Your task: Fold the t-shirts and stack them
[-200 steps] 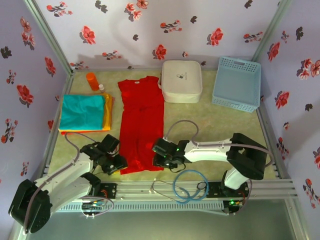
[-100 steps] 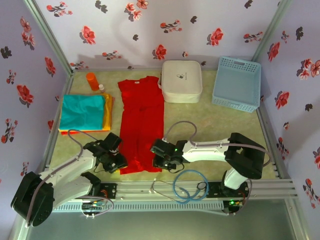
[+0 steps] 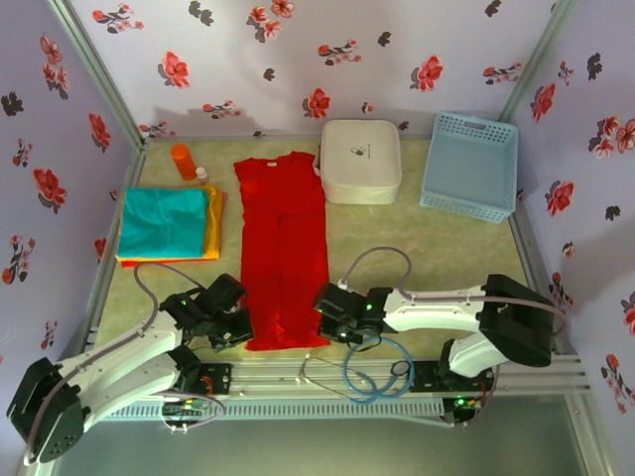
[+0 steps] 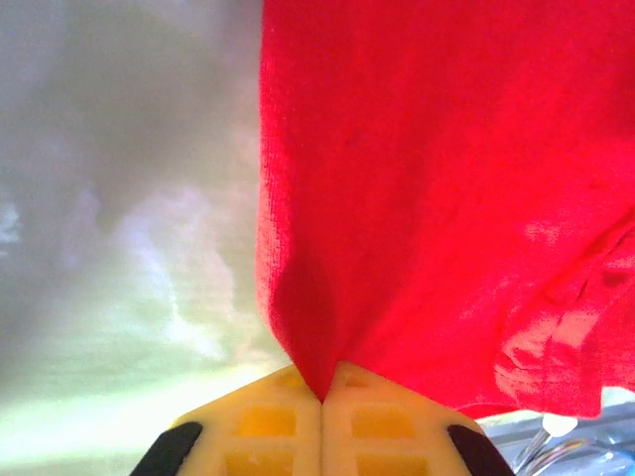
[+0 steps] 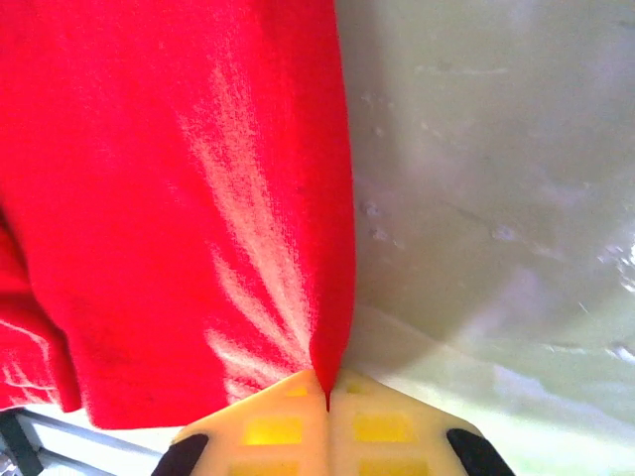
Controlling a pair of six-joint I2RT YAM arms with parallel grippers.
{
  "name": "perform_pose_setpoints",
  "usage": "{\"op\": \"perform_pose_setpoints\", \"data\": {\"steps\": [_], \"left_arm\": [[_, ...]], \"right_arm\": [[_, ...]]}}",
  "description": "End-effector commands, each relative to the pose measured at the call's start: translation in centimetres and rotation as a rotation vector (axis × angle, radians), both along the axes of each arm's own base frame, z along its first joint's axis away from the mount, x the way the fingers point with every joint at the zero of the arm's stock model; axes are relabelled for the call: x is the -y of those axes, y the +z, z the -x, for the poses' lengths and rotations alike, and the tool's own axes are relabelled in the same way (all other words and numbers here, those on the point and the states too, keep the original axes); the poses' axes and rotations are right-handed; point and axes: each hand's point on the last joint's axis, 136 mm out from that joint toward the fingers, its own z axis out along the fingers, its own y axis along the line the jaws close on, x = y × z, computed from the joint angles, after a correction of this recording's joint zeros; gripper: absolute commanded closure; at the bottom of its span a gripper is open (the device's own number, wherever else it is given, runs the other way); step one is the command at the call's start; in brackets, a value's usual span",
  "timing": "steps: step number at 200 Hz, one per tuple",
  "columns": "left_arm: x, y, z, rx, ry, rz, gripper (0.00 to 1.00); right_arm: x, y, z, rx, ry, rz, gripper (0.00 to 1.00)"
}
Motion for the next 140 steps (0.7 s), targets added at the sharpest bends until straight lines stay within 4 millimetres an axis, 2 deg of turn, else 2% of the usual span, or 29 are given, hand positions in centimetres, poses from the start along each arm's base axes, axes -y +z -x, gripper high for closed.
{"op": "perform_pose_setpoints", "data": {"steps": [1,52,111,135,140], "left_arm": [[-1.0,0.7,1.3,-0.023,0.026,-0.055,1.00],[-0.2,2.2,2.6,0.027,0.021,-0.041,1.00],[1.6,4.4,3.6,0.103,-0.016,-0.041,1.00],[2.6,6.1,2.9,0.154,-0.031,-0.041,1.00],[2.1,6.3,2.8,0.163,-0.031,-0.071,1.00]], "right_arm": [[1.8,0.2,0.5,0.009,-0.024,0.051,1.00],[3.1,1.5,1.4,0.036,-0.044,0.027,1.00],[4.5,3.0,2.7,0.046,-0.052,0.010,1.00],[4.9,4.8,2.2,0.082,-0.064,-0.002,1.00],[5.2,5.3,1.9,0.097,-0.070,0.003,1.00]]}}
